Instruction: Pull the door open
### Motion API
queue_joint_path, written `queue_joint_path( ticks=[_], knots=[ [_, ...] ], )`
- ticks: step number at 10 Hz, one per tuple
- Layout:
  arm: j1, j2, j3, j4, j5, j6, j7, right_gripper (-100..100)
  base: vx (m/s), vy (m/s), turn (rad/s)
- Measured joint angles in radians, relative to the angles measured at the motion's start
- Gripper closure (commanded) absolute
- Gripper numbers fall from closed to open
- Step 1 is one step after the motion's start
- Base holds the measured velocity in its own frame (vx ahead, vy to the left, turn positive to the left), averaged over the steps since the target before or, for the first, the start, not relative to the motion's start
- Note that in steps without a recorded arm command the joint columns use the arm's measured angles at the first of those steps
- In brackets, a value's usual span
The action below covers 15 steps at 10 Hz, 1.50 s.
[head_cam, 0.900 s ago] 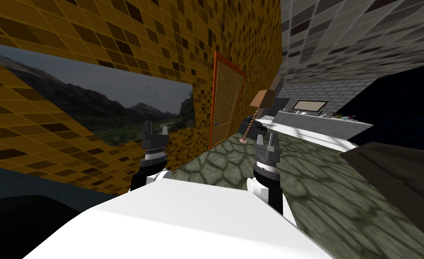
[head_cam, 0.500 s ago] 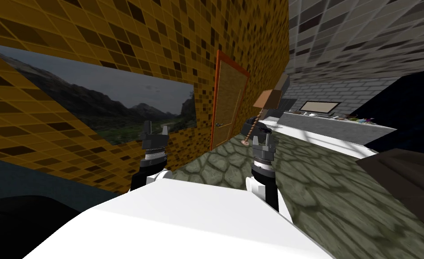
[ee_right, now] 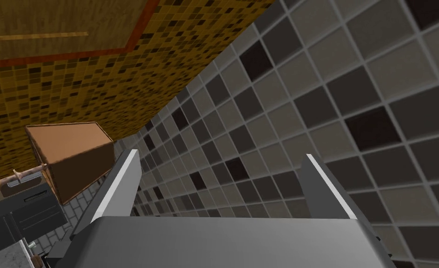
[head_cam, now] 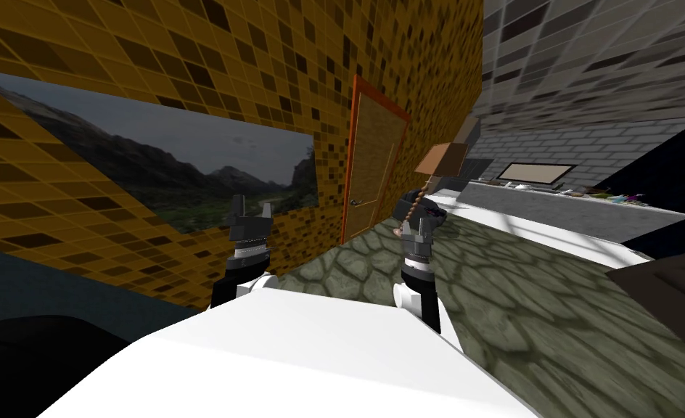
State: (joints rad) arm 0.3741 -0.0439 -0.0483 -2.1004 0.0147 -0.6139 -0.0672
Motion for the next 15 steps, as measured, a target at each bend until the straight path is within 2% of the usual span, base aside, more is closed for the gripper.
queue_joint_path(
  ticks=[7, 9, 13, 15],
  knots=[
    [-0.074, -0.028, 0.000, 0.159, -0.004, -0.006, -0.004, -100, 0.081, -0.062, 0.112],
    [-0.090, -0.037, 0.001, 0.213, -0.006, -0.017, -0.008, -100, 0.080, -0.067, 0.123],
    [-0.149, -0.057, -0.003, 0.328, -0.010, -0.020, -0.013, -100, 0.085, -0.075, 0.128],
    [-0.168, -0.061, 0.003, 0.387, -0.009, -0.031, -0.012, -100, 0.081, -0.091, 0.139]
  ],
)
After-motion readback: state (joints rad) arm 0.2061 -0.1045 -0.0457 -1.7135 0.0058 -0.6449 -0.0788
